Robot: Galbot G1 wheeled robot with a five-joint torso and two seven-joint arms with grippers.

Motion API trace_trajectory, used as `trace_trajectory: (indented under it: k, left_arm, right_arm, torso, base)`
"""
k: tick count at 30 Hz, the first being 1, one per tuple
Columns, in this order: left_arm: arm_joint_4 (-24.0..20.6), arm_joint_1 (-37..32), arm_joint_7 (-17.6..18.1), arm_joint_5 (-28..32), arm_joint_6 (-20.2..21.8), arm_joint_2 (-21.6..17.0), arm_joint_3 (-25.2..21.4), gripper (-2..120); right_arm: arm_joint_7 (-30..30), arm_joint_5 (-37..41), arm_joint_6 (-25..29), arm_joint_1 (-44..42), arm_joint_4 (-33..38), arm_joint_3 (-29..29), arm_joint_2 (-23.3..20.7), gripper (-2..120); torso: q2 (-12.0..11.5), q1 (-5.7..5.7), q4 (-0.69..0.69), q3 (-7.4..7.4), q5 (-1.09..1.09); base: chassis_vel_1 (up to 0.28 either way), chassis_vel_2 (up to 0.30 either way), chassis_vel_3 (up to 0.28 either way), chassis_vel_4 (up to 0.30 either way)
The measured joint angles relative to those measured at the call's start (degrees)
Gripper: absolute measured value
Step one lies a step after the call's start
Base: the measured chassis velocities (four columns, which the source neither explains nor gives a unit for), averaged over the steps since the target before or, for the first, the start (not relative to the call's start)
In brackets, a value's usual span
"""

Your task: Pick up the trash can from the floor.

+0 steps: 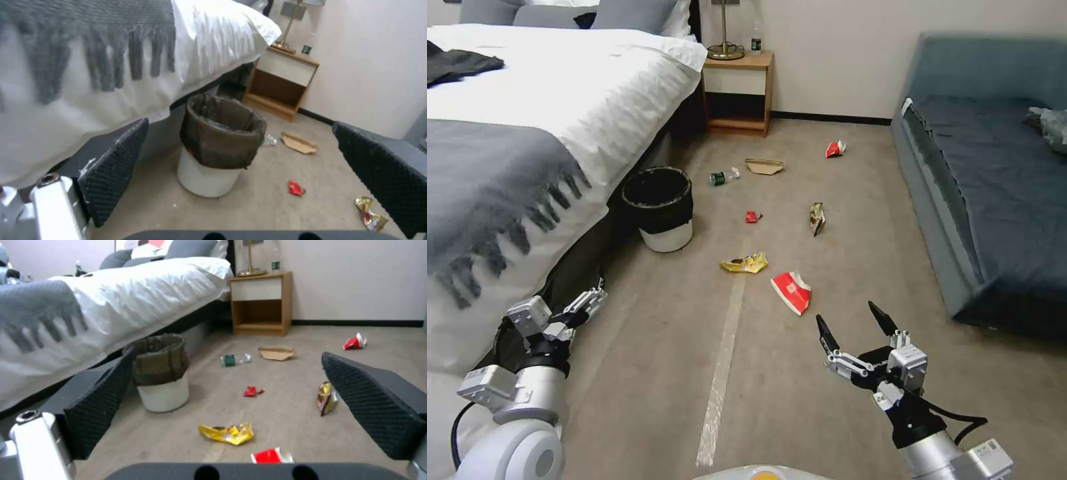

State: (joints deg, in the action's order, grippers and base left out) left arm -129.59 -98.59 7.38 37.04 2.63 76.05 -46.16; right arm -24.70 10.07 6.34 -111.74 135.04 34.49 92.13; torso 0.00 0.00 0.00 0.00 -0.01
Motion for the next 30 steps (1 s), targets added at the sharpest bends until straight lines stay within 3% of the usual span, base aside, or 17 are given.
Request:
trace_trajectory:
  k: [30]
  left_arm:
    - [0.83,0.54,0.17,0.08,0.14,-0.46,0.12,100]
  right_arm:
    - [-0.21,0.08,0.14,-0.02,0.0,0.0,-0.01,100]
  torso:
    - [0.0,0.0,0.0,0.0,0.01]
  base:
    - [-0.178,0.171,0.174,-0.172]
